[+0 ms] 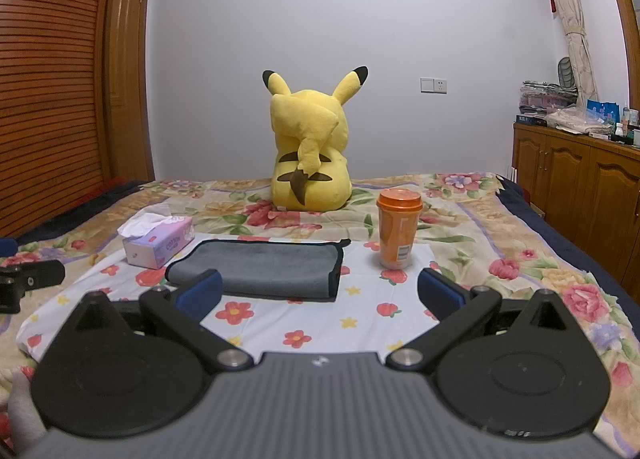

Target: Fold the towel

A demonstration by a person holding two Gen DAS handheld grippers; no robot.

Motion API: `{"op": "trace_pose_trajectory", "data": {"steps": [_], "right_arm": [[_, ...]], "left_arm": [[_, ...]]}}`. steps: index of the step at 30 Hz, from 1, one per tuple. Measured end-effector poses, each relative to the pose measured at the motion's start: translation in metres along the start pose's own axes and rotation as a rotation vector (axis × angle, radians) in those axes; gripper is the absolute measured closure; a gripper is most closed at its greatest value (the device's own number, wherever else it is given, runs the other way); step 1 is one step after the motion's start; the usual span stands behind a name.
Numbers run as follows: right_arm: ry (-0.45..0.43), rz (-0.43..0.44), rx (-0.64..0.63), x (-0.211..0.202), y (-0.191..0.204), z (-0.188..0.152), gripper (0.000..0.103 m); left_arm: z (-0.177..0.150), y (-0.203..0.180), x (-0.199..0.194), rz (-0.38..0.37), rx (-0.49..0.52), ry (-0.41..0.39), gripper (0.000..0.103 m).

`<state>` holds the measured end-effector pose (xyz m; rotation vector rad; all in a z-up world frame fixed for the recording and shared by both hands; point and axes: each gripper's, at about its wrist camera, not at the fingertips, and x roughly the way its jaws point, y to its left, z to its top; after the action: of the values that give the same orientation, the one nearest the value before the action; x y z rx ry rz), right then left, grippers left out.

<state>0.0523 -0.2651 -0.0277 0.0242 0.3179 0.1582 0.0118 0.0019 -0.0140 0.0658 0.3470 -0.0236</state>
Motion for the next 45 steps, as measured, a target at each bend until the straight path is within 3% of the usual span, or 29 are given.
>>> {"op": "trace_pose_trajectory", "data": {"steps": [45], "right_arm": [[0.0,0.0,0.001,-0.0002,0.0004,-0.0002,0.0]], "left_arm": [[-0.0034,0.0012,0.0001,0.001,0.006,0.005,0.0]]}}
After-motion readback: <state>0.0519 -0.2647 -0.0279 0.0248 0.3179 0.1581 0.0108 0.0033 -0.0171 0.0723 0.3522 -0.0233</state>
